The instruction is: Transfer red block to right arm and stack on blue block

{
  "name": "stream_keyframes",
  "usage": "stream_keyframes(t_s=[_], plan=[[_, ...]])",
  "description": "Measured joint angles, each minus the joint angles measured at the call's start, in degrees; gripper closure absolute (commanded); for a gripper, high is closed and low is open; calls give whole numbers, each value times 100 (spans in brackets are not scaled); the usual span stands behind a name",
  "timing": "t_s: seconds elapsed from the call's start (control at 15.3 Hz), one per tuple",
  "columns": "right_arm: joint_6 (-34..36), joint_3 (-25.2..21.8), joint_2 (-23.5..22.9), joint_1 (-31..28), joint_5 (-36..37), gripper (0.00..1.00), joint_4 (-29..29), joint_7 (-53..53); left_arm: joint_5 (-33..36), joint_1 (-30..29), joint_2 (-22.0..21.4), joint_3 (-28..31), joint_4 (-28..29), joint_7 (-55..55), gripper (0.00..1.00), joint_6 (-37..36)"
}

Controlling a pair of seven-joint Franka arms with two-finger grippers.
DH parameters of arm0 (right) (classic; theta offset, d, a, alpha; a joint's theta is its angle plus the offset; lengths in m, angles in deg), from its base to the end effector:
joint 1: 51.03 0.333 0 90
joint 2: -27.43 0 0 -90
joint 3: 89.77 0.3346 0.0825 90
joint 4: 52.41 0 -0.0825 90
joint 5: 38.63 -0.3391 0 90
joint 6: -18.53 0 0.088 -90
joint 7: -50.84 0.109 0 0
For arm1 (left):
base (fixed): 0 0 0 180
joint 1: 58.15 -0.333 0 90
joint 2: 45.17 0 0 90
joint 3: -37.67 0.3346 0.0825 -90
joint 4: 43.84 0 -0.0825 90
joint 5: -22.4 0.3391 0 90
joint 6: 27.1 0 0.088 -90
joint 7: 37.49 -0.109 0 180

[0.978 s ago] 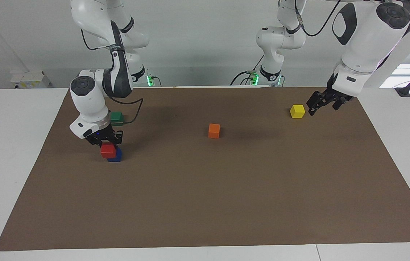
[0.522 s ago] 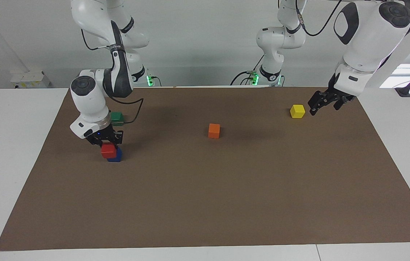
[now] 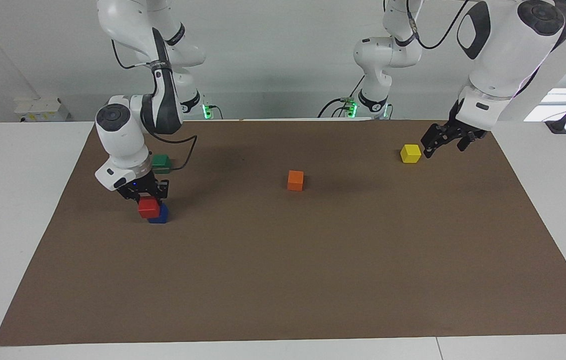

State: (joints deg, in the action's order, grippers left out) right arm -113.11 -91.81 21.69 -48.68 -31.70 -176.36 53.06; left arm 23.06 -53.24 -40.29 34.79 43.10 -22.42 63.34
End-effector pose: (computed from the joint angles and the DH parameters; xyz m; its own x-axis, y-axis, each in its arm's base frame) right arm 0.5209 0.0004 0.3988 0.9983 0.0474 0.0338 0.0440 -0.9945 0.0951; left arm 0.5329 -0.0703 0.6200 0.9917 0.1267 -0.0213 0.1265 -0.9919 -0.0132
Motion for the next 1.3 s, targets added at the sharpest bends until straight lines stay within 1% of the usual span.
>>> stream_keyframes(t_s=[0.13, 0.2, 0.26, 0.46, 0.52, 0.72, 0.91, 1.11, 1.3], plan=[[0, 0, 17, 0, -40, 10, 6, 36, 0, -2, -13, 2, 0, 21, 0, -2], [0, 0, 29, 0, -54, 7, 14, 44, 0, -6, -17, 14, 0, 28, 0, -3], [0, 0, 46, 0, -62, 0, 16, 47, 0, -12, -20, 32, 0, 30, 0, -3], [60, 0, 88, -1, -81, 0, 48, 56, 0, -18, -20, 67, 1, 30, 0, -3], [208, 0, 98, 0, -81, 0, 120, 56, 0, -18, -20, 66, 1, 30, 0, -3], [1143, 2, 181, 1, -81, 0, 684, 50, 0, -18, -20, 64, 1, 30, 0, -3], [2050, -5, 435, -9, -130, 0, 1356, -230, 0, -18, -20, 65, 1, 30, 0, -3], [2681, -24, 749, -198, -637, 0, 1810, -506, 0, -18, -20, 65, 1, 30, 0, -3], [3478, -48, 928, -370, -818, 0, 2318, -606, 0, -18, -20, 65, 1, 30, 0, -3]])
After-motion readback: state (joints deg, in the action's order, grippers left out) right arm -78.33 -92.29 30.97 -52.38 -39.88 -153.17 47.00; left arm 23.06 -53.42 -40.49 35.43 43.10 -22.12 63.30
